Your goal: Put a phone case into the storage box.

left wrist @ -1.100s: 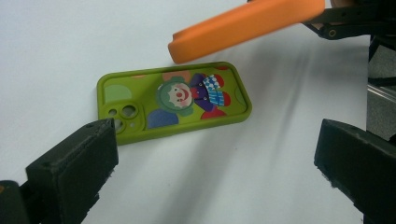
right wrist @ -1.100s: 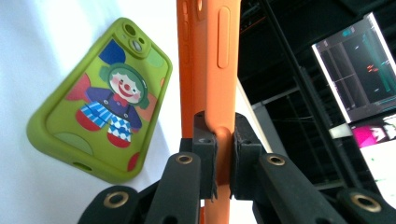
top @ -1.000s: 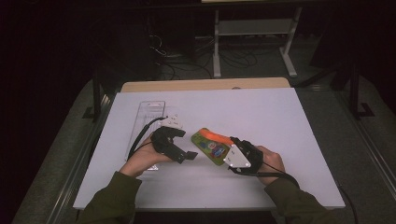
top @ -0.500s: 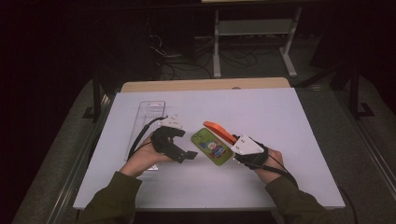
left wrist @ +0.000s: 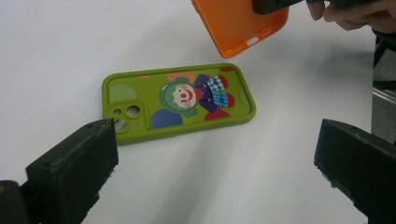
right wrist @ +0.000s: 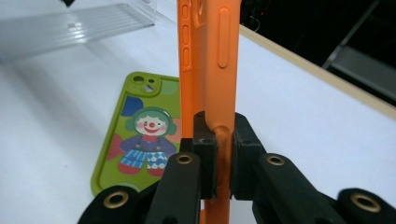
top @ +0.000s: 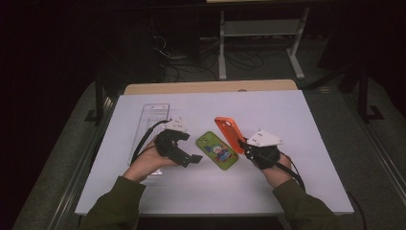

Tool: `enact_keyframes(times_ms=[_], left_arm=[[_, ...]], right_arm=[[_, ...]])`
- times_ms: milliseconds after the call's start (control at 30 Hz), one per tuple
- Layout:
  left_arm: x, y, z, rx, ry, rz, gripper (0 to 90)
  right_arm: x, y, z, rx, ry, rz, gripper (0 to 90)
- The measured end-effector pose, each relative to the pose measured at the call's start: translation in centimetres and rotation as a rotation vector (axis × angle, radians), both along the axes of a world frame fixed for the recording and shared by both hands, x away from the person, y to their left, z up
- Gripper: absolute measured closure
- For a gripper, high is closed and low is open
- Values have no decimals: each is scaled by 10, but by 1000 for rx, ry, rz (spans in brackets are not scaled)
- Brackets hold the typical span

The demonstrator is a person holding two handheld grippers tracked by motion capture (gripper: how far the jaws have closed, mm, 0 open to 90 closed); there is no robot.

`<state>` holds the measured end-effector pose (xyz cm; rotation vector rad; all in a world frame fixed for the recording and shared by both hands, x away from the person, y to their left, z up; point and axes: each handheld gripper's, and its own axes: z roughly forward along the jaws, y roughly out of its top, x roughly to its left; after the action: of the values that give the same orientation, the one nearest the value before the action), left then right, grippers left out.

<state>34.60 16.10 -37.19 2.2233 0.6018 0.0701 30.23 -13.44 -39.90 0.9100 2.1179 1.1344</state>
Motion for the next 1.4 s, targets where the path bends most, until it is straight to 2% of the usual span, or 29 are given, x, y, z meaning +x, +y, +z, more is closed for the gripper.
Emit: enact_keyframes(times_ms=[133, 433, 533, 700, 767, 867, 1000, 1200, 1300, 1400], left_arm=[[0, 0, 0, -4, 3, 6, 0], [1, 1, -1, -12, 10, 27, 0], [1, 1, -1, -16, 8, 32, 0], [1, 1, 0, -26, 11, 42, 0], [2, 2, 0, -34, 7, 47, 0], [2, 1, 1, -33, 1, 51, 0], [2, 0, 2, -59, -8, 76, 0], [5, -3, 6, -128, -28, 124, 0], [8, -6, 8, -180, -17, 136, 0], [10, -12, 8, -202, -14, 143, 0]], right_arm=[[3, -4, 0, 58, 53, -17, 819], [8, -11, -1, 164, 139, -53, 819], [8, -13, -1, 220, 173, -71, 820], [9, -15, -2, 257, 180, -94, 820], [9, -16, -3, 283, 200, -106, 820], [9, -17, -4, 285, 198, -111, 820], [9, -15, -4, 290, 194, -113, 819], [7, -10, -3, 288, 184, -110, 819], [5, -4, -2, 286, 179, -102, 819], [4, 1, -1, 283, 166, -93, 819]])
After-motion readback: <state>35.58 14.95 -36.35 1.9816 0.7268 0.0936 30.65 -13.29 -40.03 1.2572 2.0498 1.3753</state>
